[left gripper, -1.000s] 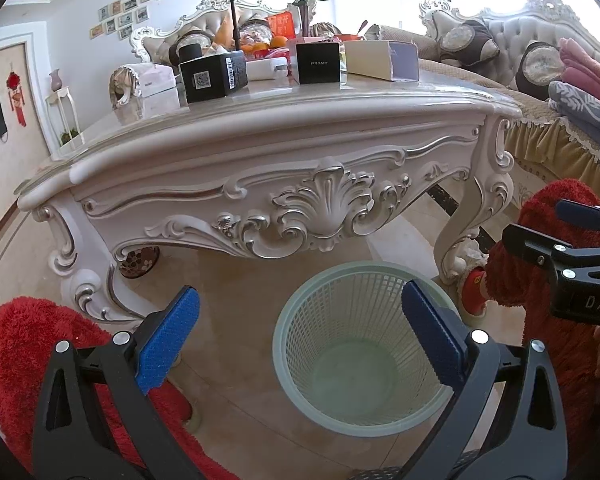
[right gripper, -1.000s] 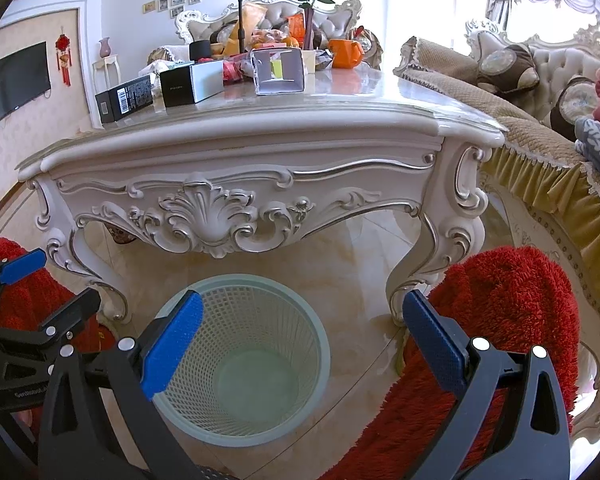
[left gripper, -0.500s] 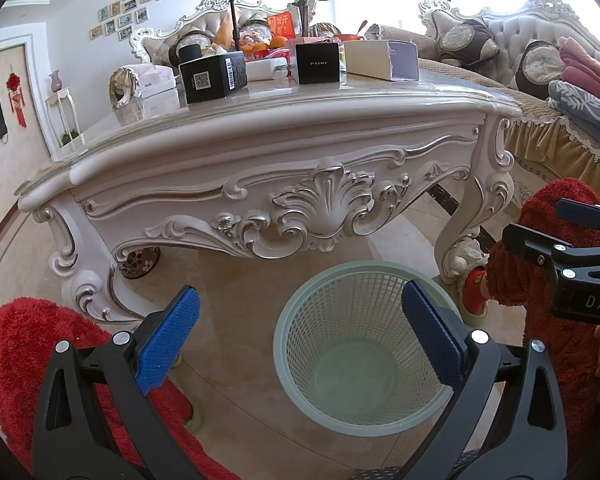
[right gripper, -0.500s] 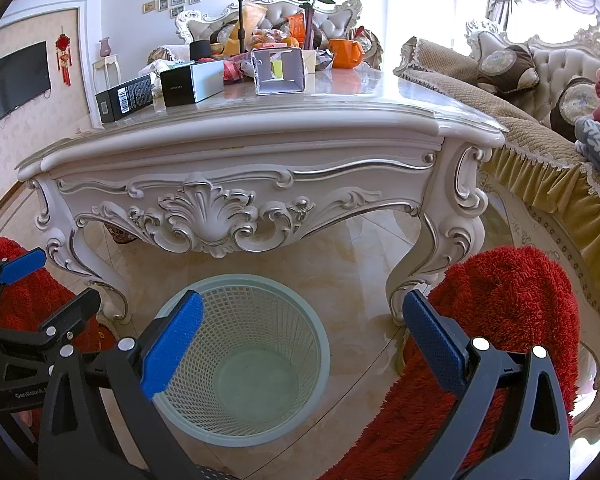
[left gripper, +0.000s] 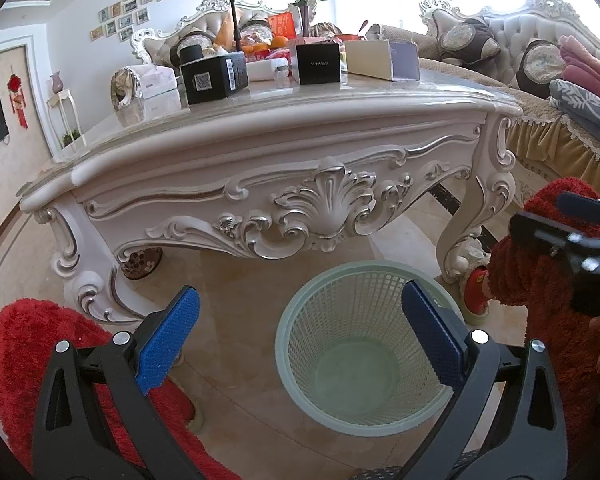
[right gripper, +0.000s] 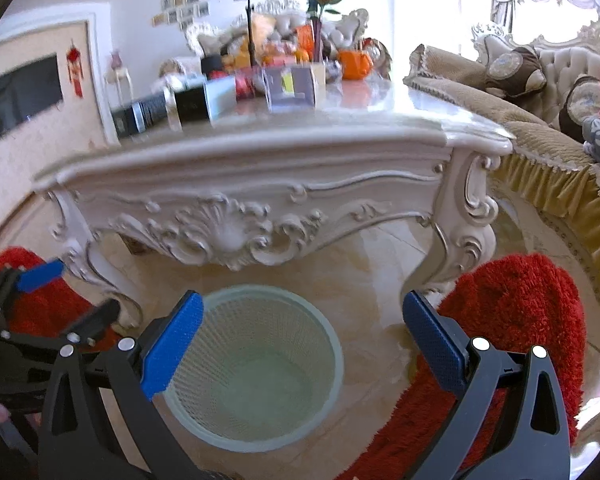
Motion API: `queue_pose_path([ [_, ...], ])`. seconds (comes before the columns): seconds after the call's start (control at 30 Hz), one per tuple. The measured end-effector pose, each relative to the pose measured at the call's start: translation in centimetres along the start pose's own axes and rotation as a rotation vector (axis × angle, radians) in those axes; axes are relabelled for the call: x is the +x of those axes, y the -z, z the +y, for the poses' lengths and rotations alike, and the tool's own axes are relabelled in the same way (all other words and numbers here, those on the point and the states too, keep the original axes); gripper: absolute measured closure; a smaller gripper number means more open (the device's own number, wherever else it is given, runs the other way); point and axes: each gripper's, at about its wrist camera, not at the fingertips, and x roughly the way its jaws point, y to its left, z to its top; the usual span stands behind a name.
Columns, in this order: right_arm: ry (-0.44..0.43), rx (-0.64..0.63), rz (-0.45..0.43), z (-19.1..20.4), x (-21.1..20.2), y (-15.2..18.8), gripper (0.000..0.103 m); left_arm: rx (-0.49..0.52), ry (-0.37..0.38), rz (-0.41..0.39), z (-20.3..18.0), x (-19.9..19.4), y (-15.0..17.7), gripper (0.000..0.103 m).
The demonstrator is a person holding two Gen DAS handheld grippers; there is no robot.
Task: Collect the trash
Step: 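Grasp the silver box with the left tool while the right grasps the KIMTRUE box, then carry both boxes over the wastebasket and open both tools to drop them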
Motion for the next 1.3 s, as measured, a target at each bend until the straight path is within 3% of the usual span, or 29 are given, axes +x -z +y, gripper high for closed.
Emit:
queue_pose_path([
  [0.17, -0.042, 0.058, -0.051, -1.2, -0.5, -1.9, 0.007, -0.066, 0.046, -0.039, 2.0, -0.5, -1.7, 0.005],
  [0.3, -0.020, 0.001, -0.141, -1.2, -0.1, -6.6, 0.007, 0.004, -0.064, -0.147, 4.3, -0.5, -6.5, 0.005],
  [0.43, -0.010, -0.038, -0.178, -0.2, 1.9, -11.7, 0.007, 0.002, -0.107, -0.183, 6.7, 0.9, -11.7, 0.005],
  [0.63, -0.017, -0.057, -0.114, 0.4, 7.4, -16.0, 0.007, 0.033, -0.125, -0.167, 8.5, 4.2, -16.1, 0.005],
  [0.8, -0.002, -0.143, -0.071, 1.3, 10.0, -16.8, 0.007, 0.014, -0.078, -0.068, 9.2, 7.7, -16.8, 0.005],
  [1.0, -0.015, -0.184, -0.027, 1.4, 12.6, -18.0, 0.012, 0.020, -0.082, -0.038, 9.6, 9.4, -17.3, 0.006],
  [1.03, -0.024, -0.181, -0.010, 1.4, 13.1, -18.2, 0.016, 0.036, -0.083, -0.026, 9.5, 9.6, -17.4, 0.013],
  [1.07, -0.033, -0.181, 0.006, 1.4, 13.5, -18.4, 0.025, 0.048, -0.080, -0.012, 9.2, 10.0, -17.5, 0.030],
  [1.1, -0.058, -0.183, 0.032, 1.4, 13.9, -18.5, 0.038, 0.050, -0.068, 0.010, 9.1, 10.4, -17.6, 0.039],
  [1.13, -0.078, -0.185, 0.054, 1.4, 14.2, -18.6, 0.045, 0.041, -0.052, 0.029, 9.0, 10.8, -17.8, 0.058],
  [1.2, -0.099, -0.175, 0.089, 1.3, 14.6, -18.6, 0.056, -0.014, -0.005, 0.041, 9.4, 11.1, -18.0, 0.061],
  [1.3, -0.129, -0.132, 0.094, 0.7, 14.1, -18.8, 0.057, -0.026, -0.031, 0.042, 9.5, 11.2, -18.1, 0.062],
])
